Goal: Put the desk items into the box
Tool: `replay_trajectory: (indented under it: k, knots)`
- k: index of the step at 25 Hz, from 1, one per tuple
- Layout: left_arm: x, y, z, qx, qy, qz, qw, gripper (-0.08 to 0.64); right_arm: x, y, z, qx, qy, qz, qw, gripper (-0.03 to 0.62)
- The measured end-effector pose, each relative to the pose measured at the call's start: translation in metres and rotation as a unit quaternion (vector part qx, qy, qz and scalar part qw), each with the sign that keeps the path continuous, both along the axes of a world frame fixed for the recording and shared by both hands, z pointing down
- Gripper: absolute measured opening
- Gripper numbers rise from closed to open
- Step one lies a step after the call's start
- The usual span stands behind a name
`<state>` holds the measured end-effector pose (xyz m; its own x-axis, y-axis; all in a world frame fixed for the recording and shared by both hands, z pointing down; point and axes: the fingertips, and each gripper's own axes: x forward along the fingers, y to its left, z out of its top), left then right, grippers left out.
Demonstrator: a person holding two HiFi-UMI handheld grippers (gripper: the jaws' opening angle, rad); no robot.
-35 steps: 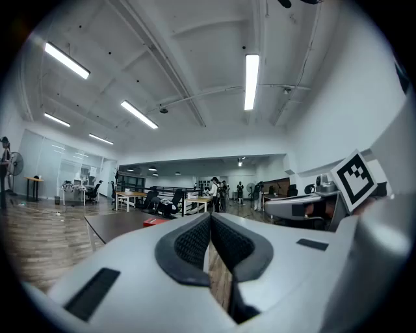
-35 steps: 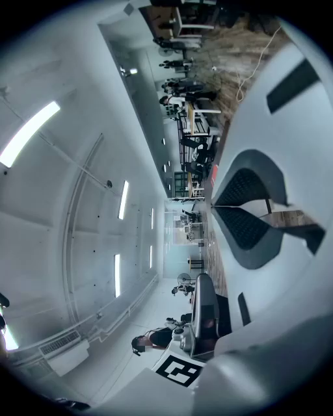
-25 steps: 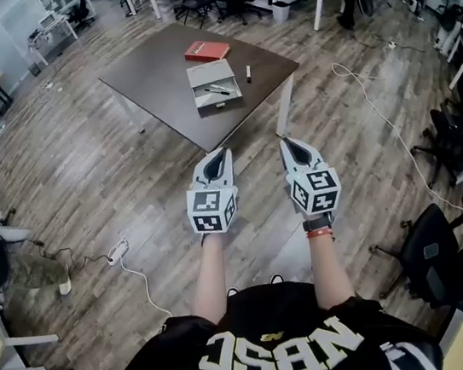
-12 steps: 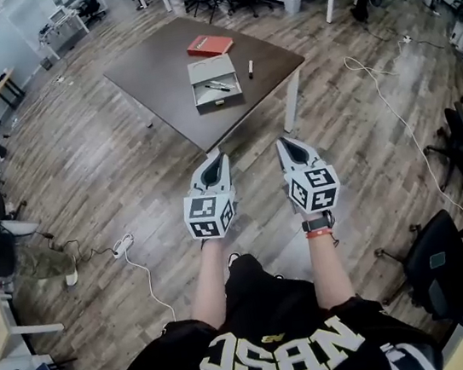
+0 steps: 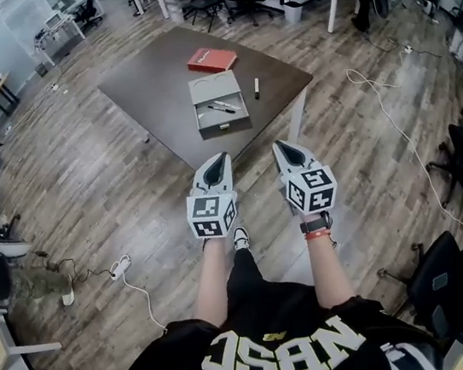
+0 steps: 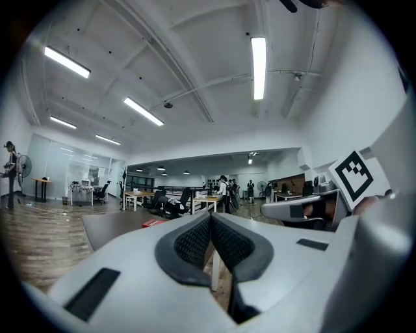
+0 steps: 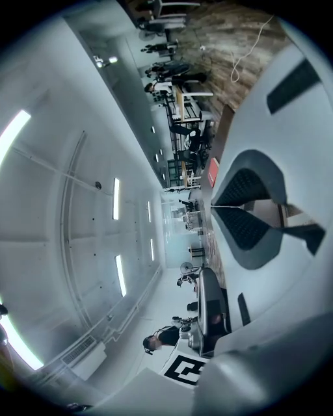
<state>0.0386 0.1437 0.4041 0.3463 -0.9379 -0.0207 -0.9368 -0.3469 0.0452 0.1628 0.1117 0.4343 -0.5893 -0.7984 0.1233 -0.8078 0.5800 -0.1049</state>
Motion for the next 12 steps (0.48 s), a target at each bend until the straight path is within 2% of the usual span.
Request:
replay_trajectory:
  k: [6, 12]
  knots:
    - [-0.044, -0.093, -0.014, -0.003, 0.017, -0.001, 0.9999, 0.016, -0.041, -0.078, -0.004, -0.014, 0.011, -0.001, 1.0, 0.014]
    - [-0.072, -0.173, -0.019, -0.003, 0.026, 0.027, 0.9993, 0.015, -0.075, -0.16, -0.006, -0.024, 0.011, 0.008, 1.0, 0.014]
